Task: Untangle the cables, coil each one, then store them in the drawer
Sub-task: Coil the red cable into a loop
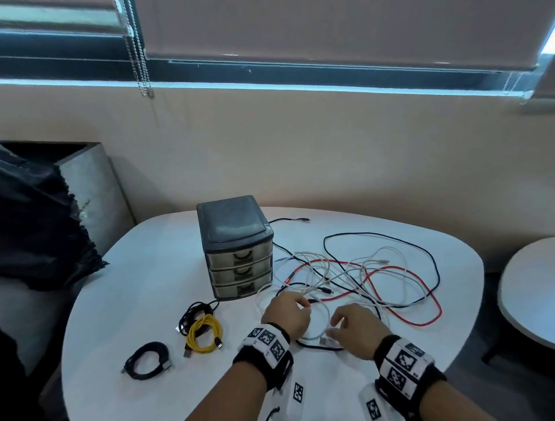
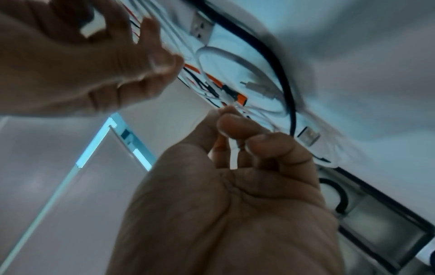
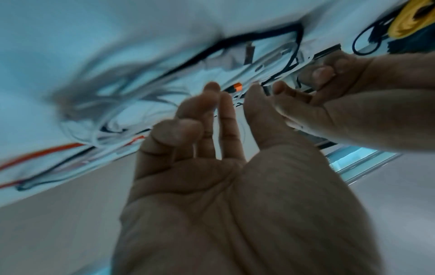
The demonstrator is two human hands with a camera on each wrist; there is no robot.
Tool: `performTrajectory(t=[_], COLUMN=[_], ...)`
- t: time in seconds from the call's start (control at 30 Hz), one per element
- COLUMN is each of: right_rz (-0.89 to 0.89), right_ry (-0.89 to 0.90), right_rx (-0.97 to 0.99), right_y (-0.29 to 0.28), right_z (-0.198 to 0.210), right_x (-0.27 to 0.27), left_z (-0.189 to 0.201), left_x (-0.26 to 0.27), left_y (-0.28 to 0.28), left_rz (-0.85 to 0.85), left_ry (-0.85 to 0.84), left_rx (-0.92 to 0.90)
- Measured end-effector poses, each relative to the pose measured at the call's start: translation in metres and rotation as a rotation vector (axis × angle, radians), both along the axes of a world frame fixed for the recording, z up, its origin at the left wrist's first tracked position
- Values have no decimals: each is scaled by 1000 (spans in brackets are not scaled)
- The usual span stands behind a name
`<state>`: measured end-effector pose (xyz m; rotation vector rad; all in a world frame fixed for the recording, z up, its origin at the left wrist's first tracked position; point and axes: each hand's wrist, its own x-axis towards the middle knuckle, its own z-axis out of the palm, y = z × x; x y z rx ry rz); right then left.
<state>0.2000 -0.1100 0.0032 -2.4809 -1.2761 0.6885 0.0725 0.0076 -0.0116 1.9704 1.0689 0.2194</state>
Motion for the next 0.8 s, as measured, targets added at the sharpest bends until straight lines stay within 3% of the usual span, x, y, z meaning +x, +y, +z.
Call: performTrajectory(t=[0.13,0.3,0.43,0.63,0.8], right_rz=[-7,125,353,373,477], right_ry=[-142,-396,-581,-534,-636], right_rx=[96,-233,-298,-345,-390], right_y=[39,60,61,46,44], right_z=[15,11,11,19,13], right_x=[6,17,21,34,21], left_z=[-13,-22,-24,-29,-24], left_x=[-1,-12,-18,-18,-26], left_y=[2,1,2,1,-3], left_rz=[-6,47,65,62,74], left_ry=[160,183,157,139,127], left_rx=[50,31,32,34,27])
